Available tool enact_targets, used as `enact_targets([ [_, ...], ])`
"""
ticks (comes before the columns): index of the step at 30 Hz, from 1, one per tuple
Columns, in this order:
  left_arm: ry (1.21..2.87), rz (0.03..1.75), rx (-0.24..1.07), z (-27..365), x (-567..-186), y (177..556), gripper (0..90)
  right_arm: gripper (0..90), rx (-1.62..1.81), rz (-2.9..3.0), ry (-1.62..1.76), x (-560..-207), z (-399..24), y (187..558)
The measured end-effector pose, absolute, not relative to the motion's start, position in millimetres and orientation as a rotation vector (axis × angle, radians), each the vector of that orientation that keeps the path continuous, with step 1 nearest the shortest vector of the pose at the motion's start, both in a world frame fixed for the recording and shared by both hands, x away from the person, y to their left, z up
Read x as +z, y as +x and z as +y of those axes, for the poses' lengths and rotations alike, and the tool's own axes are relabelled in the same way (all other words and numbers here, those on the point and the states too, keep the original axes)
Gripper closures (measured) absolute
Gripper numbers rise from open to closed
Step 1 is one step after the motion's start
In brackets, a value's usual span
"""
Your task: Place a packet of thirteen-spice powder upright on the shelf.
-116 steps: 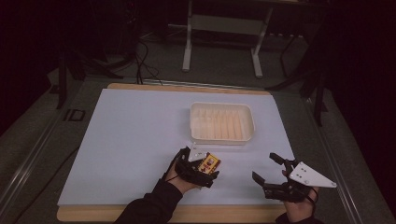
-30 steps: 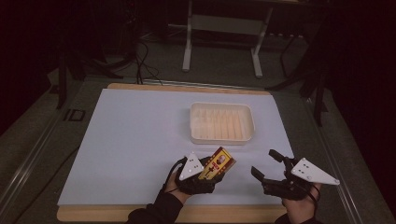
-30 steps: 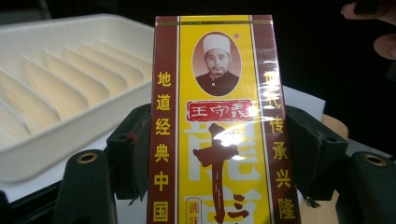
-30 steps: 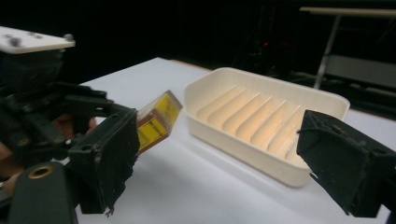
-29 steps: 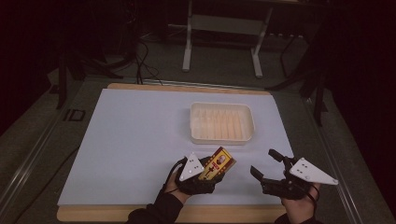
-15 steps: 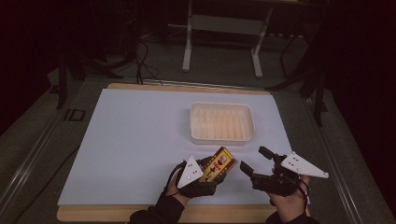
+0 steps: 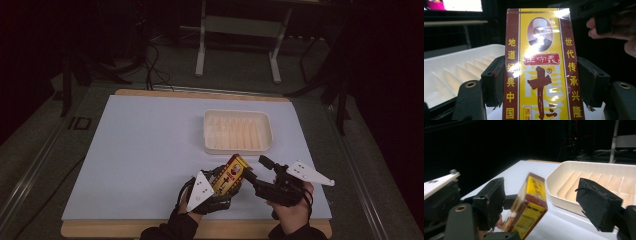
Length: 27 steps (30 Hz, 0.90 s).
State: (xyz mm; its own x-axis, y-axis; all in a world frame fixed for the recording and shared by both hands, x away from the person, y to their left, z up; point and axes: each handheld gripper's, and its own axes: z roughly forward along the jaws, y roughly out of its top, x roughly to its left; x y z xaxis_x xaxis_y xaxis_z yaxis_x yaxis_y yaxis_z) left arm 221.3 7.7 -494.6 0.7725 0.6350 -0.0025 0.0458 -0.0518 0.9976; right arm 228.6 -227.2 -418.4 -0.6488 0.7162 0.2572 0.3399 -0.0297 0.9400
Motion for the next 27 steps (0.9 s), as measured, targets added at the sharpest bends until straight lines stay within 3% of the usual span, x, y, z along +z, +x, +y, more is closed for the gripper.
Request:
enact_targets([
  [7,1.534,0.556,0.518,9,-495,221,32.9,36.7,1.723,1.974,1.185,-426,-214,234],
  [14,1.491,0.55,0.499,9,-498,220,32.8,54.3,1.737,1.983,1.226,-425,-205,234],
  [27,1.484,0.582,0.5,6,-501,218,32.4,66.4,1.707,2.012,1.283,-419,-195,233],
])
